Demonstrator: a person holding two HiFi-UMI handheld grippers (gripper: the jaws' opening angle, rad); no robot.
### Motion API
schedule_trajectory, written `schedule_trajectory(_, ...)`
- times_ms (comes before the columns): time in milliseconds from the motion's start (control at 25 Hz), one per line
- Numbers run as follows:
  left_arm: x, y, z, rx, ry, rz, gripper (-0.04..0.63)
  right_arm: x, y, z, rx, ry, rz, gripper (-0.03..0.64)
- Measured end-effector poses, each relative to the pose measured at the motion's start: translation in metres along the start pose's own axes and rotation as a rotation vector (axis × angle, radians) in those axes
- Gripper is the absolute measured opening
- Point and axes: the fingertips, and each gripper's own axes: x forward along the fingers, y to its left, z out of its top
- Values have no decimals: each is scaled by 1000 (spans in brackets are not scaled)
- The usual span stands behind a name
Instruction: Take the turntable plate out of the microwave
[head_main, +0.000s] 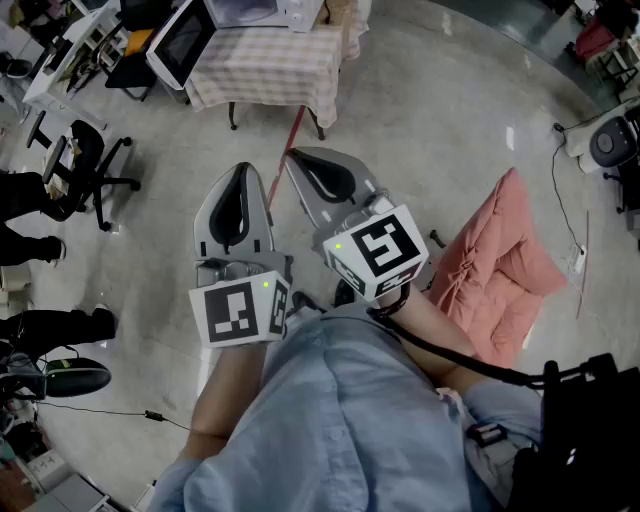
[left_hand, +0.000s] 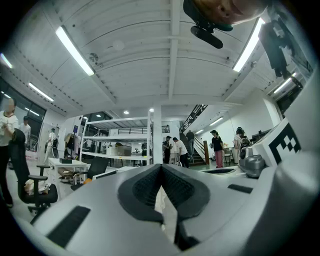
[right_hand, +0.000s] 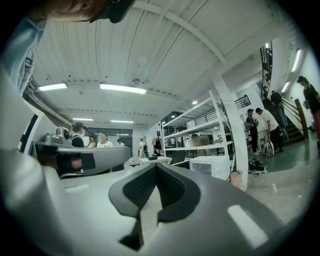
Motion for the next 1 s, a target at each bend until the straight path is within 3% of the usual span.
schedule_trajectory(480, 15, -14, -10, 2, 24, -3, 8, -5, -19, -4, 8, -2, 7, 0)
schedule_trajectory(1000, 32, -45, -24, 12, 66, -37, 7, -13, -45, -20, 116, 8, 26, 2)
